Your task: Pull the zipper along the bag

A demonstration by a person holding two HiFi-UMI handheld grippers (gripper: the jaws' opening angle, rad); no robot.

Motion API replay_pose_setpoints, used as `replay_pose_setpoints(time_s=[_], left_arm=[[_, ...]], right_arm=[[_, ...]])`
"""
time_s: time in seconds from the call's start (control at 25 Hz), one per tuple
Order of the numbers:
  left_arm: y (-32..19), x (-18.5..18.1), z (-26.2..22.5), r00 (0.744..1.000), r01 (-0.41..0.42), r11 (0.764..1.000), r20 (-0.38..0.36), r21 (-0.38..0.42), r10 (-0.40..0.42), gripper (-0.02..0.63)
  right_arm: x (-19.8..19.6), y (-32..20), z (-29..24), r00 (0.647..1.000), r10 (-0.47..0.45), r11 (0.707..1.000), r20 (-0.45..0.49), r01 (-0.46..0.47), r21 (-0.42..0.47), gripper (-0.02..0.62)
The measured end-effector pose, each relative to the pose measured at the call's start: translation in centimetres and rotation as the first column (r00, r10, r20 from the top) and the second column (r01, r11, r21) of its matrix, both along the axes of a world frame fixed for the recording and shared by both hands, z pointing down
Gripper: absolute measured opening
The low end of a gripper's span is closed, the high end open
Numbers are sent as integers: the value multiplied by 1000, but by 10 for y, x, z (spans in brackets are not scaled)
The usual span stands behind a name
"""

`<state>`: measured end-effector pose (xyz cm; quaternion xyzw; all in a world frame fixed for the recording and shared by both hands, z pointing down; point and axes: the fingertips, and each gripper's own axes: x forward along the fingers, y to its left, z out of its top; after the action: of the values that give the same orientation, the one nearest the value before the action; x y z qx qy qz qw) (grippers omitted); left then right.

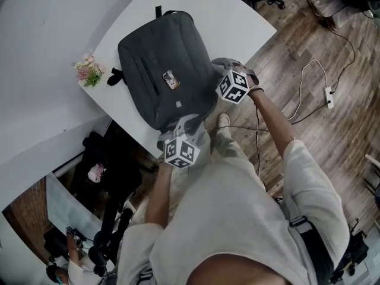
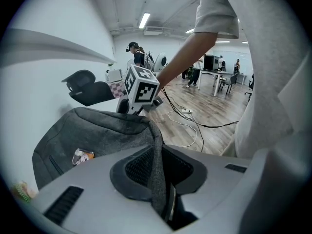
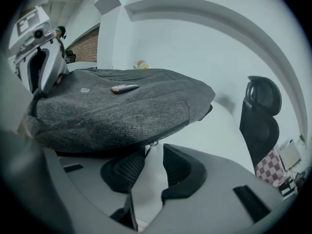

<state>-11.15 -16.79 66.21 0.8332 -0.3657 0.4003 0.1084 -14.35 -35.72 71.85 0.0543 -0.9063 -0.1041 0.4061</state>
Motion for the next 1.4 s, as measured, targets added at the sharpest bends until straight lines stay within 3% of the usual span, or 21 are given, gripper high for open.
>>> replay_pose_setpoints(time_s=[0.2, 0.32, 0.56, 0.76, 1.0, 1.4], left_arm=[[0, -2, 1, 1000, 1, 1000, 6, 1, -1, 78], [0, -1, 2, 1000, 2, 1000, 11, 0, -2, 78], [-3, -1, 3, 1000, 23, 1000, 21, 9, -23, 78], [-9, -1, 3, 998, 59, 998, 4, 18, -59, 75], [-14, 6, 4, 997, 76, 997, -4, 26, -76, 75], [-27, 27, 5, 998, 66, 997, -17, 30, -66, 75]], right_arm=[[1, -1, -2, 1000, 21, 1000, 1, -21, 15, 22], [6, 0, -4, 999, 34, 999, 4, -34, -1, 21], [12, -1, -3, 998, 23, 997, -60, -18, 74, 18], [22, 9, -1, 995, 27, 996, -94, -19, 82, 18], [48, 40, 2, 993, 36, 998, -110, -30, 53, 18], [86, 95, 3, 983, 143, 989, -118, -147, -33, 18]])
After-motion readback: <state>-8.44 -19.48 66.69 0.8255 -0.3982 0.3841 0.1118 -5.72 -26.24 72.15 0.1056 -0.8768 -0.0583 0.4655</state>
